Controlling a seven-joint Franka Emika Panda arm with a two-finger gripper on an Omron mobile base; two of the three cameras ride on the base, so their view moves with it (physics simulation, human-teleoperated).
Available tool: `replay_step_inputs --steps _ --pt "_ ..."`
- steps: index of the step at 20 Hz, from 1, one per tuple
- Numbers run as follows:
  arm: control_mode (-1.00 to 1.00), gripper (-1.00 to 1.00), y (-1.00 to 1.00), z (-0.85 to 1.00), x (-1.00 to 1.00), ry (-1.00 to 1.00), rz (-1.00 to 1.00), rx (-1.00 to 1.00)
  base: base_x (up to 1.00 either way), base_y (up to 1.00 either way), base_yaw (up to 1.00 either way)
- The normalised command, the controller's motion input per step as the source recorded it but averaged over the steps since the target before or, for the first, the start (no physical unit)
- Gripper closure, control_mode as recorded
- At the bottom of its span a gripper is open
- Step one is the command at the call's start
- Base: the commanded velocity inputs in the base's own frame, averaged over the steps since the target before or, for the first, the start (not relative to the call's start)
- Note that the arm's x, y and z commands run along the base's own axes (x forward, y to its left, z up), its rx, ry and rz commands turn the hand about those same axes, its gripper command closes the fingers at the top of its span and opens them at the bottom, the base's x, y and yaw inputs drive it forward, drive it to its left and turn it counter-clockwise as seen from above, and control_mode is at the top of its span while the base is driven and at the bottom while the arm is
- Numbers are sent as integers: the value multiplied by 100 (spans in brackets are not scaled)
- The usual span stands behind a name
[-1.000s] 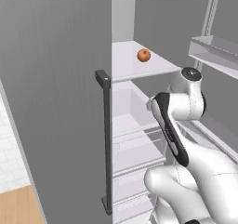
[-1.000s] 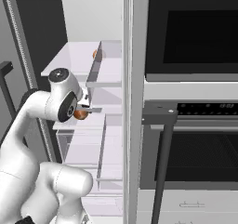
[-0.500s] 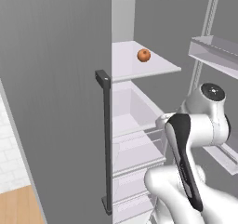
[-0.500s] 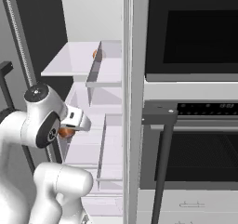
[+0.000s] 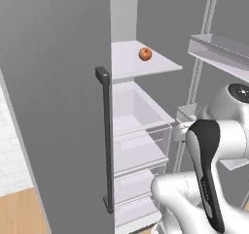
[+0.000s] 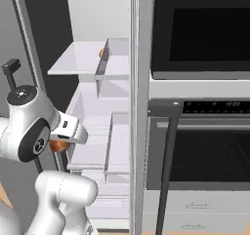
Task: Place one onion and one chicken drumstick in each tupperware on the nearby counter, to pack two identical lunches.
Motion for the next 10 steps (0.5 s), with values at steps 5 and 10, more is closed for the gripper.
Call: replay_step_inputs --steps 5,10 --pt "100 100 0 0 0 0 0 0 -100 1 0" --pt "100 100 0 0 0 0 0 0 -100 -38 -27"
